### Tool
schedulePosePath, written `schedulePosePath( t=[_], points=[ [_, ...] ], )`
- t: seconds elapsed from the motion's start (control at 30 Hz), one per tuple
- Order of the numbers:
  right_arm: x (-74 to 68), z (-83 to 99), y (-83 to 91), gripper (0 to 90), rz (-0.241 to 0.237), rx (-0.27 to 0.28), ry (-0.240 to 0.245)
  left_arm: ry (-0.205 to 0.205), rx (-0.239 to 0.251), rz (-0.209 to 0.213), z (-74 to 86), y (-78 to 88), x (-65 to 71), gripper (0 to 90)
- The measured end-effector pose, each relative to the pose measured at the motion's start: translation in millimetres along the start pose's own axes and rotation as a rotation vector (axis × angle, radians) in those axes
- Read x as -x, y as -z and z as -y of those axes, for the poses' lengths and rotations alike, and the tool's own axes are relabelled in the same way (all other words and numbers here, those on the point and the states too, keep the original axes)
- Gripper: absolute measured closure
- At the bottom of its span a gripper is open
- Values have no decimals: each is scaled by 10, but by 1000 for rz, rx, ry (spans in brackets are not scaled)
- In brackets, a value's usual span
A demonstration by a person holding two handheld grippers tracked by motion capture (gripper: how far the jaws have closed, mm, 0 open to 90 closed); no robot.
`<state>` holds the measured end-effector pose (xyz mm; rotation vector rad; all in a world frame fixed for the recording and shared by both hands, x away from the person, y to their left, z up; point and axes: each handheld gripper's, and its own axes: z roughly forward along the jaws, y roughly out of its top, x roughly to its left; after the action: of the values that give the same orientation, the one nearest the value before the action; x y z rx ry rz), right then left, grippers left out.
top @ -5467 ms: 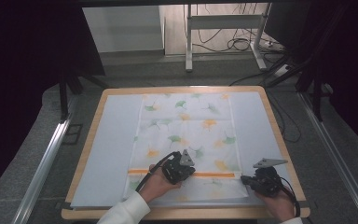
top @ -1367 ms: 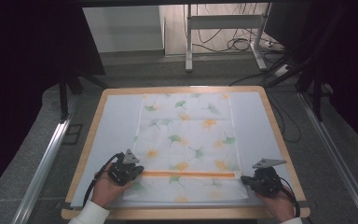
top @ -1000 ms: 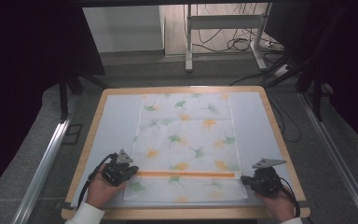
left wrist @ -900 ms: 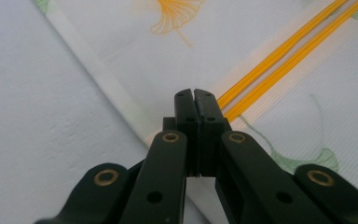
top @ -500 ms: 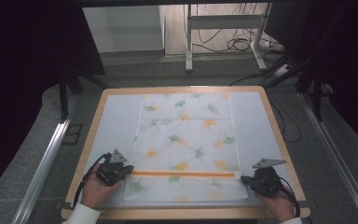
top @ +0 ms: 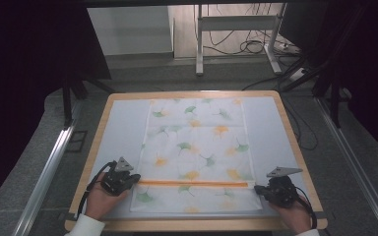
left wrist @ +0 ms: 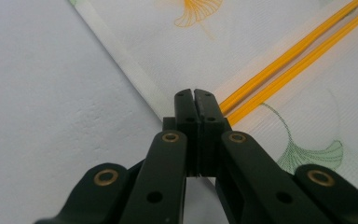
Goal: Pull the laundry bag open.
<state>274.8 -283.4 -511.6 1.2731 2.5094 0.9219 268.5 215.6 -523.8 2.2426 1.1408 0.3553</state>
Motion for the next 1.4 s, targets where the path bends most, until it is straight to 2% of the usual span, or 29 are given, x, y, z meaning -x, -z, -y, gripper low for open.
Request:
schedulePosePath(
  t=[0.23, 0.53, 0.63, 0.67, 0.7, 0.77, 0.8, 0.83, 0.9, 0.93, 0.97, 1.0, 1.03, 1.07, 1.1, 1.2, 1.23, 1.4],
  points=[
    [1, 1, 1, 896, -1, 2, 3, -9, 5, -6, -5, -12, 22, 896],
    [-15, -5, 4, 895, 9, 2, 20, -7, 36, 6, 9, 2, 16, 874],
    [-25, -12, 16, 889, 8, 0, 28, -6, 65, -1, 19, 24, 29, 750],
    [-36, -22, 49, 867, 0, 31, 33, 2, 105, -31, 26, 54, 41, 701],
    [-47, -31, 73, 860, 0, 49, 39, 13, 121, -40, 24, 72, 42, 648],
    [-68, -51, 115, 852, -5, 84, 61, 32, 143, -34, 15, 107, 35, 576],
    [-68, -51, 115, 852, -5, 84, 61, 32, 143, -34, 15, 107, 35, 543],
    [-83, -65, 135, 807, -9, 118, 77, 47, 158, -25, 9, 127, 29, 511],
    [-91, -69, 140, 784, -8, 131, 84, 50, 161, -19, 8, 131, 27, 494],
    [-97, -76, 142, 690, 0, 159, 103, 53, 161, -24, 8, 131, 26, 456],
    [-97, -76, 142, 690, 0, 159, 103, 53, 161, -24, 8, 131, 26, 443],
    [-91, -85, 142, 605, 8, 183, 109, 57, 165, -35, 10, 134, 25, 428],
    [-79, -92, 139, 563, 7, 193, 104, 68, 177, -45, 12, 148, 14, 415],
    [-79, -92, 139, 563, 7, 193, 104, 68, 177, -45, 12, 148, 14, 404],
    [-38, -110, 124, 498, 6, 206, 89, 81, 190, -49, 16, 168, -9, 391],
    [32, -139, 82, 436, 16, 218, 66, 87, 192, -53, 23, 173, -33, 363],
    [65, -157, 58, 425, 20, 225, 59, 99, 184, -76, 34, 166, -71, 357],
    [181, -221, -19, 393, 23, 228, 50, 132, 190, -83, 66, 181, -168, 335]
  ],
)
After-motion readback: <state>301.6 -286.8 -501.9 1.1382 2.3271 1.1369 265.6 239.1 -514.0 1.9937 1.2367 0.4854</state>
